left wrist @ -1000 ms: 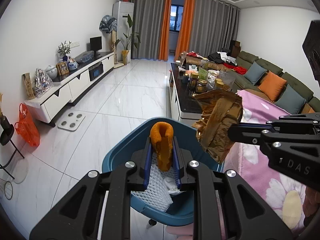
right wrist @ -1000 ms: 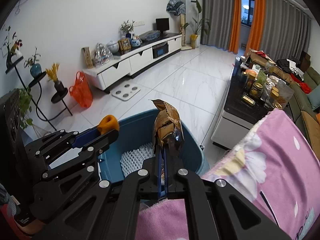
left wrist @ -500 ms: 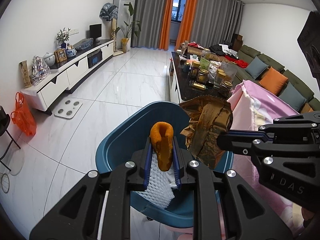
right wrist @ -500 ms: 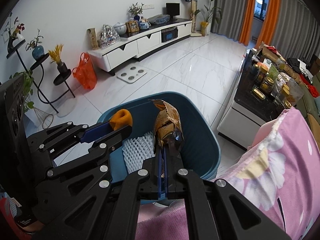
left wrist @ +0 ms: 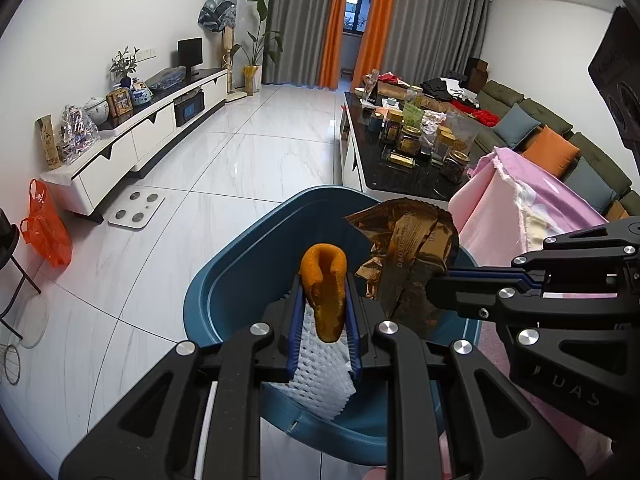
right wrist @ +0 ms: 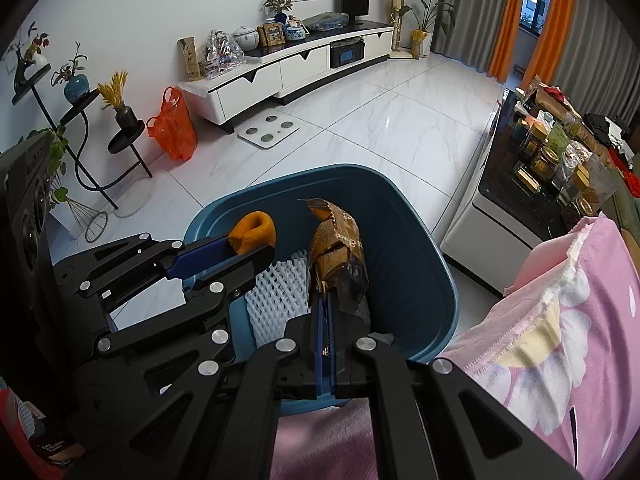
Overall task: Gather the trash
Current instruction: 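Open both grippers to drop the peel and wrapper into the bin, then move both grippers back over the trash on the table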
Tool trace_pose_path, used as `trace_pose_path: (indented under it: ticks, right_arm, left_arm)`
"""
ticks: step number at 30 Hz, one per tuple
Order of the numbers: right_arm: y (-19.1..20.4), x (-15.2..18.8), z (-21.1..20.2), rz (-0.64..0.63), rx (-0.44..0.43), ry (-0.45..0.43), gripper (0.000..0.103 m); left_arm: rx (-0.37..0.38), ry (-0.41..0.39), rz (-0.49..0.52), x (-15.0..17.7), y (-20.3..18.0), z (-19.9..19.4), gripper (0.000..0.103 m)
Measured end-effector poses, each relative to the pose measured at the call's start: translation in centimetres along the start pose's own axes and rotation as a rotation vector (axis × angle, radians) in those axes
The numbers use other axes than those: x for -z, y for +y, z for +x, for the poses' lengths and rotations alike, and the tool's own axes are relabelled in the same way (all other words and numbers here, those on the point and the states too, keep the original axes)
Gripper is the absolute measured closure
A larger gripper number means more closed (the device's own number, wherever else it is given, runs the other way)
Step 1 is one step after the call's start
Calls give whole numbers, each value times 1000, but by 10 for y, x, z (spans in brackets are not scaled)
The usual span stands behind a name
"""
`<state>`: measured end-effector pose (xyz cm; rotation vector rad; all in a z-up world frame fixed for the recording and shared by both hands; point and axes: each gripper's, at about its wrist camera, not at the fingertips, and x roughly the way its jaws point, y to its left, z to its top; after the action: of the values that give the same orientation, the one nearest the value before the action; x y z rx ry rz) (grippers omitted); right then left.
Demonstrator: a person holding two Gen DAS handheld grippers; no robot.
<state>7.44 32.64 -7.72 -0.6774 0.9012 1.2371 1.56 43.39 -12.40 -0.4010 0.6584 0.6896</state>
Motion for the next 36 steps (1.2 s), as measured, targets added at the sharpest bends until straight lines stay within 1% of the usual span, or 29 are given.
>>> trace_pose_path:
  ticks: [9, 12, 13, 14, 15, 17, 18, 20, 21, 23, 24, 25, 26, 27, 29, 30, 32, 34, 36]
  right_arm:
    - [-7, -2, 9, 4, -21, 35, 102]
    - [-10, -2, 12, 12, -29, 44, 100]
    - [-10, -1, 13, 15, -32, 48, 97]
    - [-12, -1, 13, 21, -34, 51, 97]
    - [-13, -1, 13, 28, -30, 48, 97]
    - [-17, -1, 12, 46, -36, 45, 89]
    - [-19, 0, 11, 52, -37, 44, 87]
    - [-24, 0, 8, 65, -30, 32, 75]
    - [-26, 0, 6, 71, -29, 22, 73]
    - [-29, 1, 0, 77, -27, 8, 73]
    - [-30, 1, -4, 77, -21, -2, 73]
    - [-31, 1, -10, 76, -10, -22, 72]
    - [-34, 0, -14, 79, -4, -34, 68]
    - [-37, 0, -19, 84, 1, -48, 67]
    - [-43, 2, -33, 90, 22, -82, 66]
    - [-46, 3, -39, 92, 38, -96, 65]
    - [-53, 6, -54, 96, 70, -130, 55]
    - [-63, 12, -70, 110, 113, -165, 52]
    - [-73, 19, -82, 121, 148, -189, 51]
  left_arm:
    - [2, 24, 9, 1, -6, 10, 82]
    - [4, 30, 11, 2, -5, 11, 76]
    - [3, 31, 11, 1, -7, 12, 74]
    - [-2, 32, 11, 1, -6, 12, 69]
    - [-5, 32, 8, 1, -5, 13, 66]
    - [-9, 29, -3, 0, -3, 13, 58]
    - [-14, 27, -8, 0, -2, 13, 56]
    - [-21, 20, -20, -1, 0, 11, 47]
    - [-25, 13, -22, -1, 1, 9, 44]
    - [-35, -12, -16, -4, 1, 0, 35]
    - [-41, -25, -13, -6, 0, -4, 33]
    - [-47, -39, -10, -6, 1, -9, 27]
    - [-55, -59, -6, -9, 1, -15, 23]
    - [-65, -72, -4, -11, 1, -21, 21]
    - [-83, -107, -4, -16, 3, -35, 13]
    - [-95, -125, -5, -18, 3, -42, 11]
    - [-109, -157, -4, -24, 4, -58, 8]
    - [-110, -178, -4, -27, 3, -70, 6]
    - [-109, -194, 1, -31, -1, -81, 6]
